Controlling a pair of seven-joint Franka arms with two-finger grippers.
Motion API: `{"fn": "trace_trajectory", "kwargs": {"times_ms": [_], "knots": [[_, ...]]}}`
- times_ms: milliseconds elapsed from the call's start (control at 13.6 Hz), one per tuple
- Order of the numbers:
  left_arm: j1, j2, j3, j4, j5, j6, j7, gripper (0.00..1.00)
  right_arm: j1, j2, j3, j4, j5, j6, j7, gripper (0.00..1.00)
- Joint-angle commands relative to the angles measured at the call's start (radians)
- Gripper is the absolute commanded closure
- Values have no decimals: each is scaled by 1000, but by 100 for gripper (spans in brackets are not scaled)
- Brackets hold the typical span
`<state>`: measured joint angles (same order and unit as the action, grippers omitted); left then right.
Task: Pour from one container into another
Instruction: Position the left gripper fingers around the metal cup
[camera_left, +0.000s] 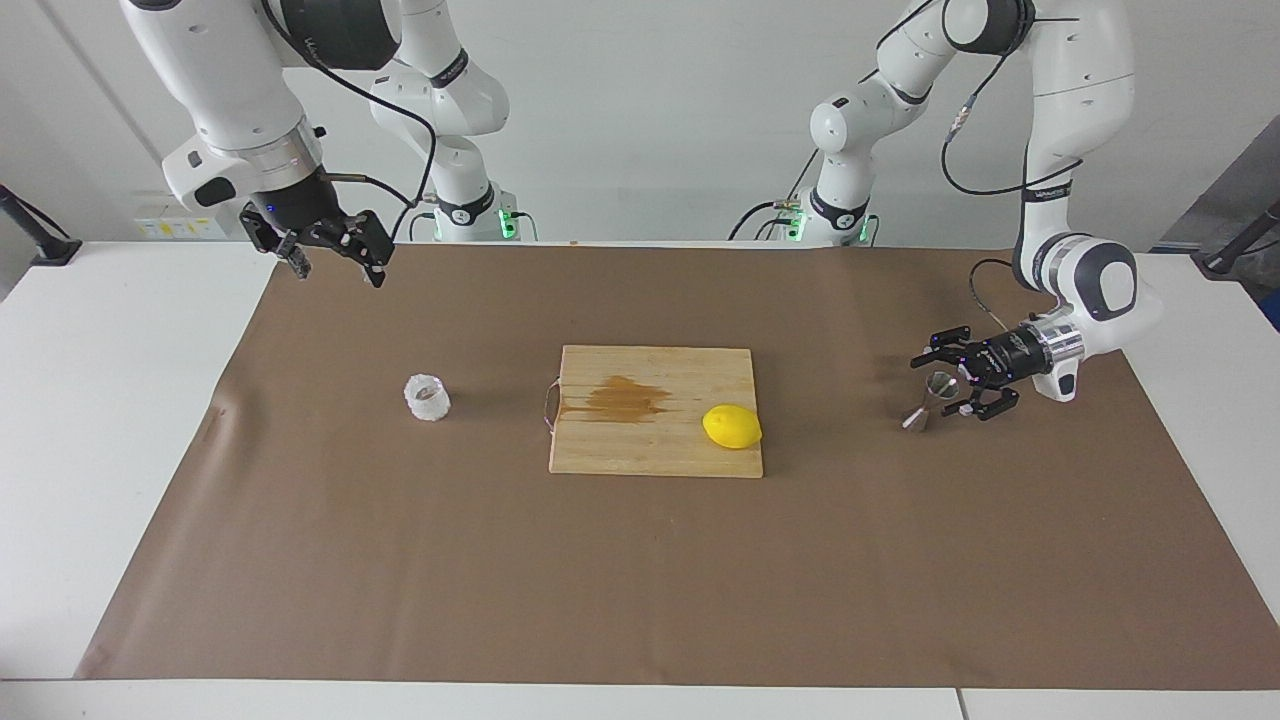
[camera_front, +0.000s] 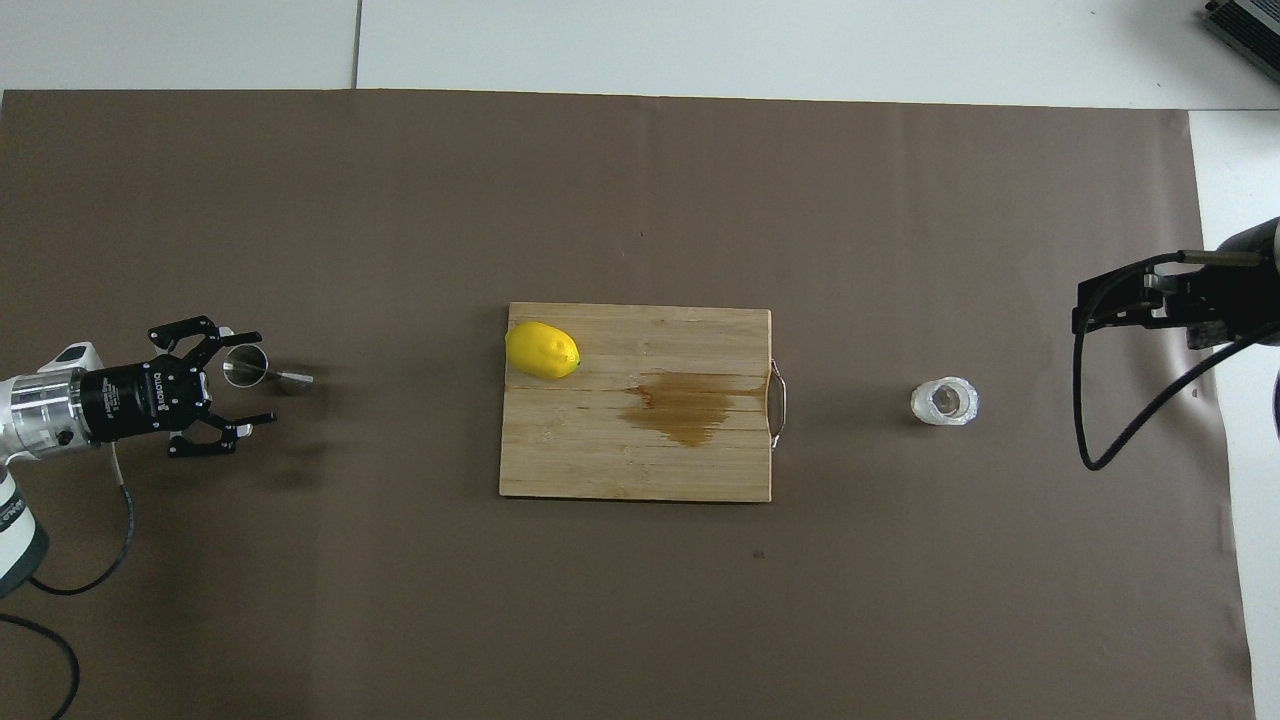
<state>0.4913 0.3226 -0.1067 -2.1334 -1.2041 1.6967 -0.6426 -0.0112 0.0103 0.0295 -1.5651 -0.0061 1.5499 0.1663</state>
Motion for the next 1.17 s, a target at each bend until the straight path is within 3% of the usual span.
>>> {"fn": "trace_trajectory", "kwargs": {"times_ms": [0,294,1102], "knots": [[-13,-33,8,-37,-26,23,15,2,-12,-16,9,-18,-6,-4,10,0],[-22,-34,8,-36,-26,21,15,23,-12,-16,9,-18,-6,-4,10,0],[-20,-31,8,-29,-26,18,15,28,-12,-16,9,-18,-6,-4,10,0]]}}
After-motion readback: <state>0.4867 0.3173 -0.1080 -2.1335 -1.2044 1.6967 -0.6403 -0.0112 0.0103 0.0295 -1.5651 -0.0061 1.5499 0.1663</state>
